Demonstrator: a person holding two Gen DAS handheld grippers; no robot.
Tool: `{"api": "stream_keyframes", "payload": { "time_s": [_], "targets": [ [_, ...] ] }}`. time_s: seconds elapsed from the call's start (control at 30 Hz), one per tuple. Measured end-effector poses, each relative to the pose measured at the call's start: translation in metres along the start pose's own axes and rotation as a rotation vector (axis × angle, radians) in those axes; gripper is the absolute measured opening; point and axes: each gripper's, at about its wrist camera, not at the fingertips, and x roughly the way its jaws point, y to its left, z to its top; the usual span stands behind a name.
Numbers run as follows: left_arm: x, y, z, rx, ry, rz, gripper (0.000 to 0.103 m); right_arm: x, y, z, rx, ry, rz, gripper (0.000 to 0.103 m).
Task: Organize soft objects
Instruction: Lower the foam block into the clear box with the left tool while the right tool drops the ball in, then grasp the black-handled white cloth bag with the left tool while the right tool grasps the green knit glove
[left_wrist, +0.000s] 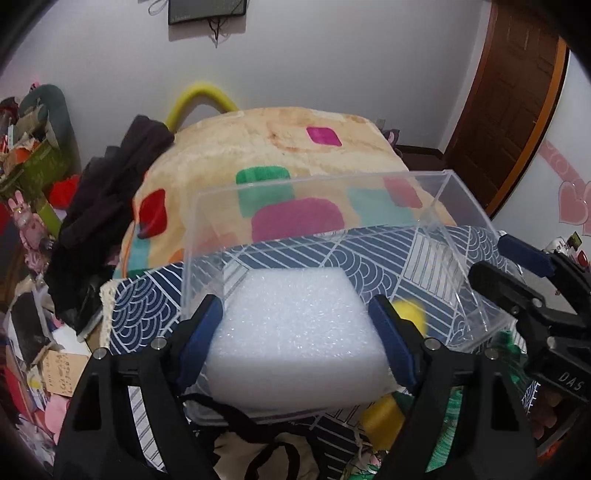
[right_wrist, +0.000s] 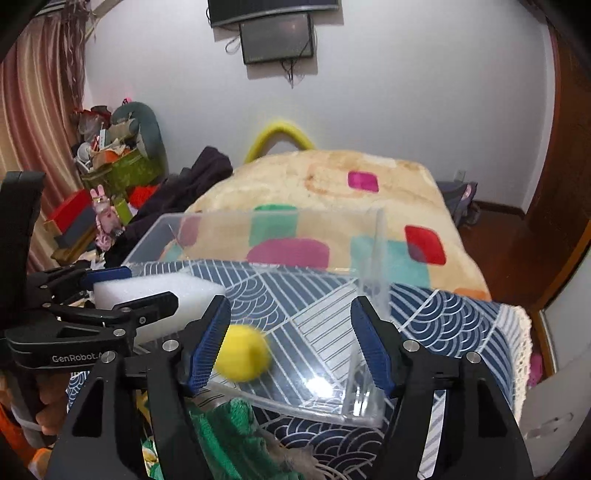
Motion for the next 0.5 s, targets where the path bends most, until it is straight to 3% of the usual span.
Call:
{"api": "stream_keyframes", "payload": {
  "time_s": [0.1, 0.2, 0.33, 0.5],
  "targets": [
    [-0.015, 0.000, 0.001, 0.006, -0.035, -0.005, 0.085, -0.012, 0.001, 0.002, -0.010, -0.035, -0.015, 0.067],
    [-0.036, -0.003, -0.001, 0.033, -0.088, 0.013, 0.090, -0.024, 0.000, 0.006, -0.001, -0.072, -0.002, 0.076],
    [-0.064, -0.002, -0.010, 0.047, -0.153, 0.024, 0.098, -0.043, 0.000, 0.005, 0.012, -0.140, -0.001, 0.078],
    [-0.085, 0.004, -0.031, 0.045, -0.173, 0.009, 0.099, -0.059, 0.007, -0.006, 0.000, -0.182, -0.003, 0.084]
  ]
}}
